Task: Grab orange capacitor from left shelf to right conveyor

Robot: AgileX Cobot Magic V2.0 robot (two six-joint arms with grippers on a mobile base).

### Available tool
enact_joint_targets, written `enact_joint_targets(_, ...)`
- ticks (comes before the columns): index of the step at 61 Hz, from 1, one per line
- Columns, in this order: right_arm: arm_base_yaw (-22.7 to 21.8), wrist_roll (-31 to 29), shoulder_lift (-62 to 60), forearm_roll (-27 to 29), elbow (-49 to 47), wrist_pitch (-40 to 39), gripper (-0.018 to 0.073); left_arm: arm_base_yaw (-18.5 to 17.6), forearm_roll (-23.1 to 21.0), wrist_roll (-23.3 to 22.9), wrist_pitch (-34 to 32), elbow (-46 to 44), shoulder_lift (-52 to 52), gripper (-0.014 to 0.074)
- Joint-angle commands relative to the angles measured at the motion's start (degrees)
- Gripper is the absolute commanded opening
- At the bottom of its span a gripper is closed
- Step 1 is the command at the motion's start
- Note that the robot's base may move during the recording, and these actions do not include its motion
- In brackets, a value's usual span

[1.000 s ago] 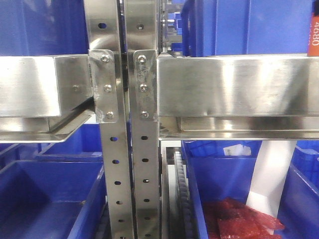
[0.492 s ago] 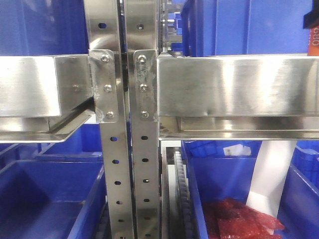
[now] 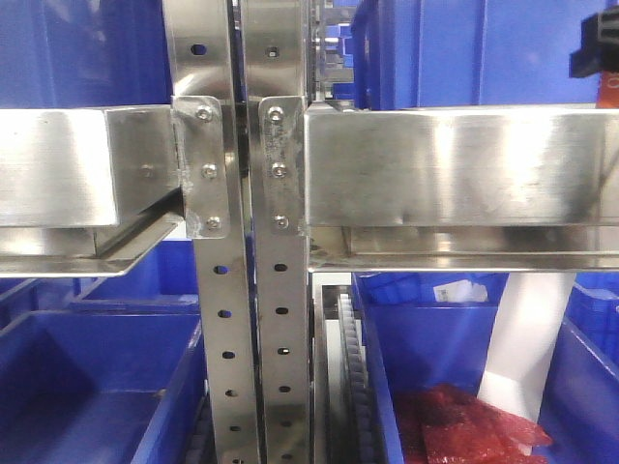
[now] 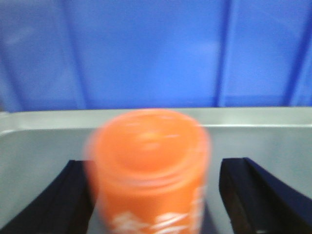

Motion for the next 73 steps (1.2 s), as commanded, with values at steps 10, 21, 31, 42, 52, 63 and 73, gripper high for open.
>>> enact_joint_targets(10,-1.2,0.0,0.8,-1.9,-3.7,-5.3,0.0545,-0.2,0.0,-0.1,-5.1,-0.8,-1.1,-0.0105)
enact_joint_targets(21,-1.2,0.0,1.0,-3.4,-3.8,-5.3,0.0283,-0.2,0.0,-0.1,-5.1,-0.8,-1.1,-0.0105)
enact_joint_targets(31,-1.2,0.0,-2.0,-3.9,-4.6,-3.7,0.0114,-0.2,0.0,-0.1,-5.1,-0.8,-1.1,-0.0105)
enact_joint_targets(42,-0.8,0.0,-9.9,-4.7,-7.1,4.9,0.0114,-0.2,0.0,-0.1,-5.1,-0.8,-1.1,-0.0105)
enact_joint_targets(52,-0.8,0.0,-19.9,-4.8,-7.3,13.4,0.0114,-0.2,0.0,-0.1,-5.1,-0.8,-1.1,-0.0105)
enact_joint_targets(63,1.2,0.1,-31.7,-4.8,-5.4,24.0,0.0114,-0.2,0.0,-0.1,-5.1,-0.8,-1.1,-0.0105)
enact_joint_targets(73,5.1,0.1,-43.2,-4.4,-0.7,31.5,0.0114,-0.2,0.0,-0.1,-5.1,-0.8,-1.1,-0.0105)
